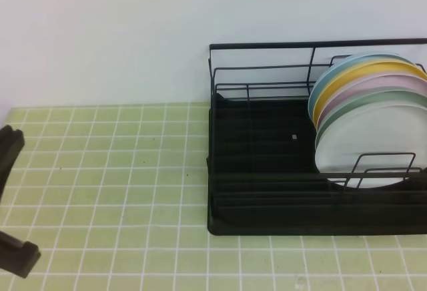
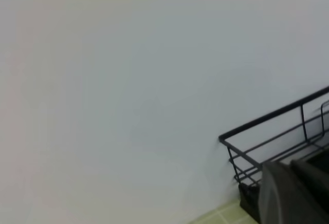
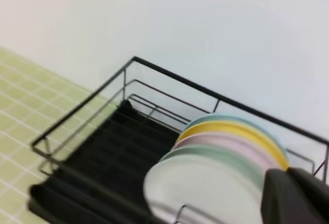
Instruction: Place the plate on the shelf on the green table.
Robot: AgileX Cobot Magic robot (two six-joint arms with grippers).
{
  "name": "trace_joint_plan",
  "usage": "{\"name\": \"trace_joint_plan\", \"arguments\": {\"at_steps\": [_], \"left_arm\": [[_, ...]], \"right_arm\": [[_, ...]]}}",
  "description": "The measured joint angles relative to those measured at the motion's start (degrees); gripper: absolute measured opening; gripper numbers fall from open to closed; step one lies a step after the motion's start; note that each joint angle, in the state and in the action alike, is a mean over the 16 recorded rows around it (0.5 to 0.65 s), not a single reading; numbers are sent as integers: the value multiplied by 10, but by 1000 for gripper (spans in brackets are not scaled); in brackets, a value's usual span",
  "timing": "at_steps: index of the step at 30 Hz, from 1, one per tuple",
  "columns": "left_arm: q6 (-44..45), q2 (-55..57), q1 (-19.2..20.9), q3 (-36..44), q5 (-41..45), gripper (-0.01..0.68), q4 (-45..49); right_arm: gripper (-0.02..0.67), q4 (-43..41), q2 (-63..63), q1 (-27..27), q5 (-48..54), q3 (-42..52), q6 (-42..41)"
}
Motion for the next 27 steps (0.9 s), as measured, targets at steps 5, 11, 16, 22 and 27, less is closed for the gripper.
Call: {"name": "trace_joint_plan", "arguments": {"at_steps": [5, 11, 16, 22, 27], "left_arm": [[10, -16, 0, 2, 4, -2, -28], [35, -31, 0, 10, 10, -2, -64], [56, -35, 0, 24, 14, -2, -92], [69, -35, 0, 41, 13, -2, -115], [71, -35, 0, 48, 11, -2, -143]], "right_arm": [[-1, 2, -126, 0, -9, 102, 37], [-1, 3, -263, 0, -22, 216, 71], [-2, 3, -343, 0, -28, 290, 83], [-2, 3, -387, 0, -34, 346, 85], [-2, 3, -396, 0, -38, 368, 85]]}}
